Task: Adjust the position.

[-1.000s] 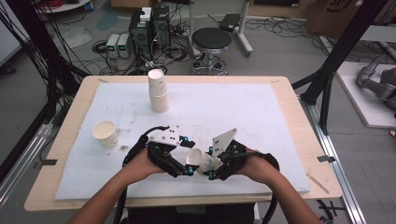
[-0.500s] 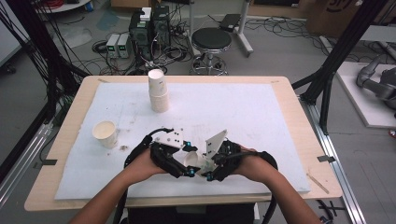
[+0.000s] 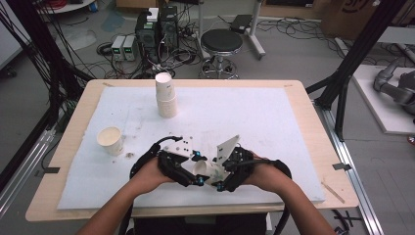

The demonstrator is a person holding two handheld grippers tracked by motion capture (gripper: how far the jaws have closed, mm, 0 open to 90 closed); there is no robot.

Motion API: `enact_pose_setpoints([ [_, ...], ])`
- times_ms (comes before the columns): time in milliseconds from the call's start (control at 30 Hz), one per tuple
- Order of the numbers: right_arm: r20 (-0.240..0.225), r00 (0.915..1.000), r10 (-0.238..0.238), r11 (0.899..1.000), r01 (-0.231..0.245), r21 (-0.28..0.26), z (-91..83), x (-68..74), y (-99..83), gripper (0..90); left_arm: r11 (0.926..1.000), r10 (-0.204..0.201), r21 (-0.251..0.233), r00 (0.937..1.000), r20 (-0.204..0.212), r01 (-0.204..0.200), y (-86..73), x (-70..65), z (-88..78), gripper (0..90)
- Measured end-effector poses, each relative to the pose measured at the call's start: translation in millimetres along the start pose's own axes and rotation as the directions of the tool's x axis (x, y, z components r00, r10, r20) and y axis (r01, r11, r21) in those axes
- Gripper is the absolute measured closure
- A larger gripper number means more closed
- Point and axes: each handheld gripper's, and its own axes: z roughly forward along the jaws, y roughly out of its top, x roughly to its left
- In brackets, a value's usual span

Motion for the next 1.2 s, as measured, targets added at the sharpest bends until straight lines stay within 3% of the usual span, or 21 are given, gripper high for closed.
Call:
enact_pose_setpoints([
  [100,0.005,0.9988,0.048,0.993,-0.048,-0.104,-8.2,-1.5,-6.7,20.9,0.9990,-0.021,-0.040,0.9998,-0.003,0.021,-5.9,0.9,-3.1,37.7],
  [233,-0.006,0.9941,0.109,0.962,-0.107,-0.250,-17.3,-2.7,-21.0,20.9,0.9947,-0.052,-0.090,0.9986,-0.010,0.051,-13.0,2.1,-6.7,37.7],
  [300,0.000,0.9923,0.124,0.945,-0.118,-0.304,-19.6,-1.9,-27.6,20.9,0.9913,-0.066,-0.115,0.9977,-0.012,0.064,-16.2,2.4,-8.6,37.7],
  [400,0.003,0.9885,0.151,0.911,-0.138,-0.388,-22.3,0.6,-36.5,20.3,0.9860,-0.077,-0.150,0.9967,-0.023,0.073,-20.4,3.0,-11.3,37.6],
  [433,0.003,0.9885,0.151,0.911,-0.138,-0.388,-22.3,0.6,-36.5,20.3,0.9860,-0.077,-0.150,0.9967,-0.023,0.073,-20.4,3.0,-11.3,37.6],
  [467,0.031,0.9818,0.187,0.886,-0.155,-0.438,-24.7,3.2,-42.8,20.3,0.9813,-0.082,-0.177,0.9961,-0.030,0.076,-23.3,3.2,-13.3,37.5],
  [667,0.058,0.9732,0.222,0.832,-0.158,-0.531,-23.5,7.2,-59.2,20.3,0.9666,-0.103,-0.240,0.9937,-0.046,0.089,-29.5,3.5,-17.8,37.5],
  [767,0.056,0.9691,0.240,0.813,-0.170,-0.556,-18.9,8.7,-65.6,20.3,0.9592,-0.102,-0.269,0.9937,-0.046,0.086,-31.0,3.5,-20.5,37.6],
  [867,0.048,0.9682,0.246,0.801,-0.175,-0.573,-13.5,10.2,-71.1,20.4,0.9535,-0.096,-0.291,0.9943,-0.046,0.078,-30.9,3.0,-22.8,37.6],
  [1200,0.017,0.9704,0.241,0.793,-0.187,-0.580,-7.8,10.0,-79.1,20.6,0.9369,-0.086,-0.344,0.9951,-0.049,0.064,-29.4,0.6,-30.9,37.6],
])
